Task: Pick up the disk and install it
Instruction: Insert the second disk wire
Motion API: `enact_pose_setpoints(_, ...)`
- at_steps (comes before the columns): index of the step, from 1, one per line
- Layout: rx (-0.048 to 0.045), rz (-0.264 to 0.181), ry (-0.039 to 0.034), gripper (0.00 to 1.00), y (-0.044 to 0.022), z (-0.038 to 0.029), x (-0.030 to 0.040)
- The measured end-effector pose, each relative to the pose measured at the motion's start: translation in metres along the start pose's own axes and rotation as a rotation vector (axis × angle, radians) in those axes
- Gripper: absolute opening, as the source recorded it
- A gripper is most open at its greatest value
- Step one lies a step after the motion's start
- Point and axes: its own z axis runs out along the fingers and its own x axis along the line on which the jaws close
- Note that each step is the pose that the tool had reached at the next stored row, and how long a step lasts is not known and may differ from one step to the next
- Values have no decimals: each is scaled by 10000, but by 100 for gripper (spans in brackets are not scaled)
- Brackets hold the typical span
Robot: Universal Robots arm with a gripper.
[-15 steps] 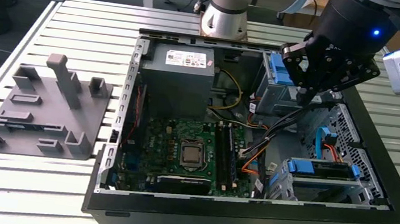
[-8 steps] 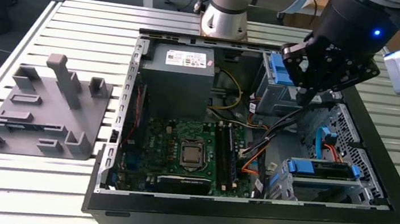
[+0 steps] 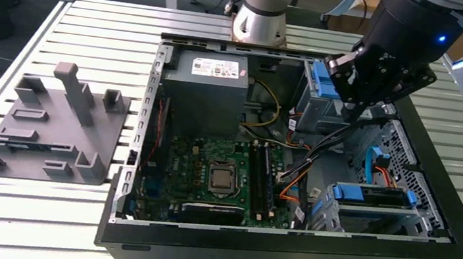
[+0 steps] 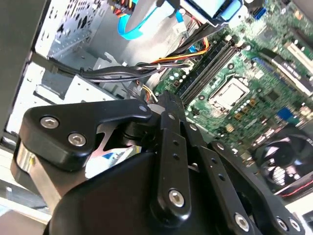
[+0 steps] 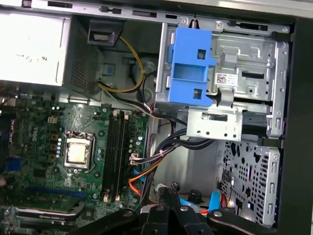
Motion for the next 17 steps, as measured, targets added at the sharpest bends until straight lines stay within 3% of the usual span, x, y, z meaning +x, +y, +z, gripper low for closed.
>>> enact_pose_setpoints(17,-48,-3082,134,11,-1,30,0)
